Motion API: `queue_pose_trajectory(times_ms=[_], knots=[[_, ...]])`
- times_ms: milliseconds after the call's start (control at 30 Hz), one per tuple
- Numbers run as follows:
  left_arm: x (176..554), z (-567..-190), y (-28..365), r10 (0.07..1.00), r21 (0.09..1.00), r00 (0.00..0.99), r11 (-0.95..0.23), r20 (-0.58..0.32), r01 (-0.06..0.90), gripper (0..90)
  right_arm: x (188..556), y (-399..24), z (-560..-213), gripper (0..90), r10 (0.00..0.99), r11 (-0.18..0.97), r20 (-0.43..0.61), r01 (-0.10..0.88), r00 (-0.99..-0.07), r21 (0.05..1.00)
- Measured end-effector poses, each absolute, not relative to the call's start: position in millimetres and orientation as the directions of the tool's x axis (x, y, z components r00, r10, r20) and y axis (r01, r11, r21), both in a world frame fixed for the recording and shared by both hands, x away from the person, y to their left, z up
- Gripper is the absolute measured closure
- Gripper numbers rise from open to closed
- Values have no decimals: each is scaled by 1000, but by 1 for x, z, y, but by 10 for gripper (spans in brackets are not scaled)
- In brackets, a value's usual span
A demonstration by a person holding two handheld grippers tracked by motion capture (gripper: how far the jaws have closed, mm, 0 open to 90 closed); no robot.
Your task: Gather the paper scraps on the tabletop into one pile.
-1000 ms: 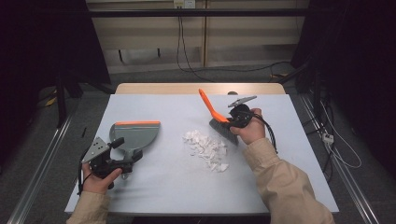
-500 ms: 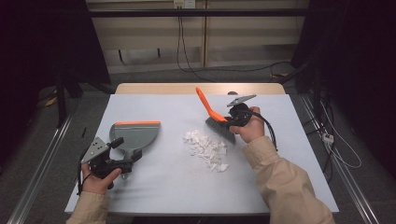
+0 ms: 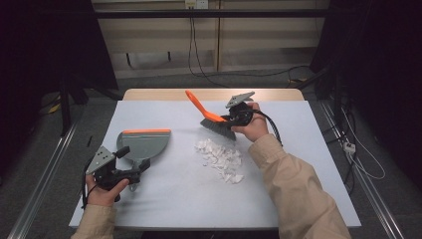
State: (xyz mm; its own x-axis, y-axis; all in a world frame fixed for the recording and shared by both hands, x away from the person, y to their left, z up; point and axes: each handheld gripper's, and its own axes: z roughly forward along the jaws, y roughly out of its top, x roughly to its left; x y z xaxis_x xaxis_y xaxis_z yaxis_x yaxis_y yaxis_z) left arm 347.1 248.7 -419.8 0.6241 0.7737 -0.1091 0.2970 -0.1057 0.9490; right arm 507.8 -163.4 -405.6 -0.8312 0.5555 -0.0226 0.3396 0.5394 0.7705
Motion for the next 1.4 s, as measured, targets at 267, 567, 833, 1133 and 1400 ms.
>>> queue_pose_trajectory(times_ms=[267,567,833,1133,1400], knots=[[348,-423,248,779,945,618,-122,-99,305,64,513,-155,-415,721,498,548,-13,304,-867,779],[348,-425,248,778,944,619,-113,-110,311,64,501,-148,-414,721,382,622,-32,232,-924,748],[348,-424,248,776,944,621,-115,-110,310,64,482,-151,-409,721,315,662,-30,197,-949,723],[348,-424,247,771,944,627,-115,-111,308,64,456,-156,-406,721,275,675,-24,175,-961,717],[348,-424,248,765,946,635,-116,-110,303,64,450,-158,-392,721,339,649,-47,197,-940,735]])
